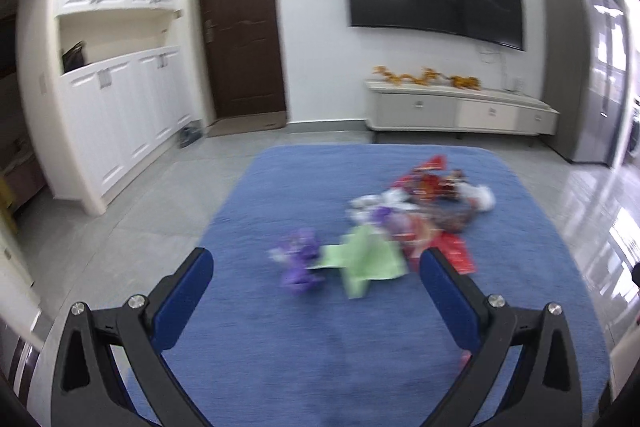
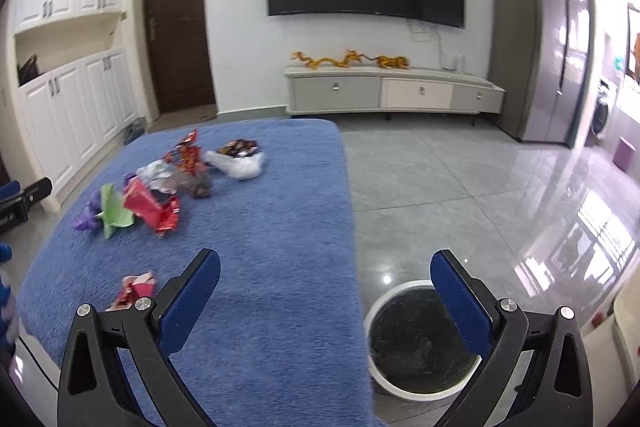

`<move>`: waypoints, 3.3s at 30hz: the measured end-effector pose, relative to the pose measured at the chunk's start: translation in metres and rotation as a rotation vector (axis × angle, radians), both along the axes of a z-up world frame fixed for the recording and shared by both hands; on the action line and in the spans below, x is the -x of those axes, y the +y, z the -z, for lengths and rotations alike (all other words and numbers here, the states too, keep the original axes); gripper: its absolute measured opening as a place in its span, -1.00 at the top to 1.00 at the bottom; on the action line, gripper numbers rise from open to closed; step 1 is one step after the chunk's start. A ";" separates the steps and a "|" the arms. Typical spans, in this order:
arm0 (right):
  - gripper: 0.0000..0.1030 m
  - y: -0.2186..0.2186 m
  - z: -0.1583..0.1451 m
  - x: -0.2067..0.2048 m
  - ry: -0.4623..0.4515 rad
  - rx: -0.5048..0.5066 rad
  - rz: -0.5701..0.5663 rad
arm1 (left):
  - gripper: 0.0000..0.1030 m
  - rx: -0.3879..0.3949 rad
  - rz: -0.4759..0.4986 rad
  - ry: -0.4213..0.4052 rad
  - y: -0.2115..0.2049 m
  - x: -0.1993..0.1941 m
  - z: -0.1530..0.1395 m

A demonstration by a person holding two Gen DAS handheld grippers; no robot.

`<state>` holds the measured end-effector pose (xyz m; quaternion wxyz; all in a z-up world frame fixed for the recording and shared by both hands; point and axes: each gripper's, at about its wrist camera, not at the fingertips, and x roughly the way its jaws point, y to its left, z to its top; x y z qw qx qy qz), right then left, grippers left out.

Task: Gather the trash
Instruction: 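Move both tools toward the wrapper pile on the blue rug, then grasp the pink-white wrapper with the right tool while the left tool grasps the purple bag, then carry both items to the white bin and open both tools to drop them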

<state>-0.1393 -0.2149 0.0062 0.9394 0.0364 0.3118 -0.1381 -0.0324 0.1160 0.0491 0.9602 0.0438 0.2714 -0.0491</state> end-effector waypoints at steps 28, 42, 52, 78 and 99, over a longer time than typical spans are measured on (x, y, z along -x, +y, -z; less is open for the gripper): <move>-0.44 0.092 0.039 -0.072 0.238 -0.215 -0.457 | -0.95 0.099 -0.175 0.168 0.080 -0.089 0.045; 0.27 0.120 0.088 -0.109 0.393 -0.354 -0.550 | -0.52 0.174 -0.100 0.344 0.045 -0.157 0.097; 0.43 0.116 0.092 -0.109 0.386 -0.380 -0.557 | -0.39 0.219 0.004 0.390 0.026 -0.157 0.103; 0.54 0.087 0.062 -0.083 0.237 -0.384 -0.545 | 0.34 0.257 0.089 0.285 0.014 -0.108 0.031; 0.55 -0.126 0.062 0.008 0.019 -0.423 -0.031 | 0.33 0.068 0.703 0.358 -0.295 -0.021 0.010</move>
